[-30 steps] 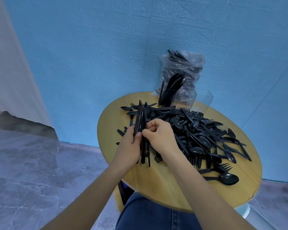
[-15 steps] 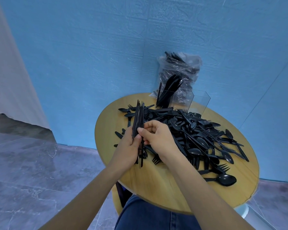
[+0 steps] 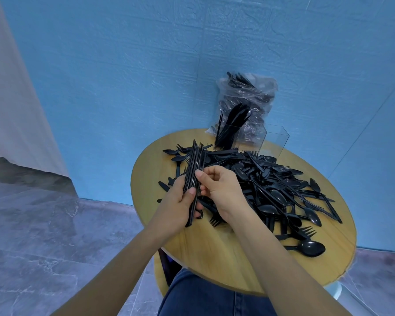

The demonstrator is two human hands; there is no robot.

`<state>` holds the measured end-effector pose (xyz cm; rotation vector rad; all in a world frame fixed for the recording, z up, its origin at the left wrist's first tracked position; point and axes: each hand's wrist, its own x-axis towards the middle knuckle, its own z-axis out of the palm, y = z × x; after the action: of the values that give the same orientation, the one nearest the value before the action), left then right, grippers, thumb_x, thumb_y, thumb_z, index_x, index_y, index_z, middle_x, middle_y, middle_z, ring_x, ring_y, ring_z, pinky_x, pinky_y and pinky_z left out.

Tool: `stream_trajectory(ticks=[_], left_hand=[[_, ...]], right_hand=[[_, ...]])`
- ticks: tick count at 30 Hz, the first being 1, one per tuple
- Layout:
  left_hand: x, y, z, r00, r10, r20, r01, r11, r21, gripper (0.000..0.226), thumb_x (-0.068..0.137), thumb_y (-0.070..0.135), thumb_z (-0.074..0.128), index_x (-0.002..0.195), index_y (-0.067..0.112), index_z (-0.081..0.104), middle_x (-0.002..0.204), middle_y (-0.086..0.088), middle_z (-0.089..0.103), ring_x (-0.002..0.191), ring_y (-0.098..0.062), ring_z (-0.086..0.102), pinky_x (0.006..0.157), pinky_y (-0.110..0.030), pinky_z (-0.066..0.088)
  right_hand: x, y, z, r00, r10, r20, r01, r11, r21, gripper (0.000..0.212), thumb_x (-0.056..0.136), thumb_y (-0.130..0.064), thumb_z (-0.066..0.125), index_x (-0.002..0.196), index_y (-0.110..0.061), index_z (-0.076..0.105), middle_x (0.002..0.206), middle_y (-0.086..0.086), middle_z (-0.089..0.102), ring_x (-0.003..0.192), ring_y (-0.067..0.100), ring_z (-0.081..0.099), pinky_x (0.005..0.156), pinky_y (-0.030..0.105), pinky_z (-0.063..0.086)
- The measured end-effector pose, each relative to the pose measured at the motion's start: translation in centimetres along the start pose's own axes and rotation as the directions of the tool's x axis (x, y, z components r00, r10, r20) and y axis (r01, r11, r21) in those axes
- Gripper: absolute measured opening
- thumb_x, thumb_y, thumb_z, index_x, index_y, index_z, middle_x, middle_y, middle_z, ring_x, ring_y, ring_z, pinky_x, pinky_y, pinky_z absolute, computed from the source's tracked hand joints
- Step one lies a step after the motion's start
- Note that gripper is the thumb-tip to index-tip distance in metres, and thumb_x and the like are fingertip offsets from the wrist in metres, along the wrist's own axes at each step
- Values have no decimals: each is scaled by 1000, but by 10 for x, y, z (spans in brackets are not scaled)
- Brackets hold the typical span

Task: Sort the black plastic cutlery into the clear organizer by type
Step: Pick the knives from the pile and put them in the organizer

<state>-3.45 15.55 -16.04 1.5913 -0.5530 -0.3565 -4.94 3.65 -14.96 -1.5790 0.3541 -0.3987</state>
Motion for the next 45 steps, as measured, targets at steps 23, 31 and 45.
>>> stream_trajectory(ticks=[23,31,45], left_hand=[[-3,-3,-13,978,52,200,-69,994,80,10,101,18,35,105,17,44,80,1,52,58,-4,48,57,-21,45],[-2,-14,-29,990,54,128,-70,990,124,15,100,22,36,88,16,44,71,0,50,53,-6,47,53,-24,45],[28,-40,-60,959,-91,-268,91,996,-12,19,102,20,33,96,5,44,69,-5,44,54,-14,40,50,-27,38]], right_hand=[[15,-22,11,969,-243,-48,214,918,-333,34,88,-41,61,103,-12,50,85,-4,57,76,8,55,64,16,41],[24,-11,32,966,-256,-17,232,898,-375,28,94,-31,55,76,-16,38,63,-6,41,54,5,38,50,16,33],[20,11,3,928,-134,348,366,509,-779,17,92,-24,59,107,-18,64,106,-6,56,104,13,47,88,23,37]])
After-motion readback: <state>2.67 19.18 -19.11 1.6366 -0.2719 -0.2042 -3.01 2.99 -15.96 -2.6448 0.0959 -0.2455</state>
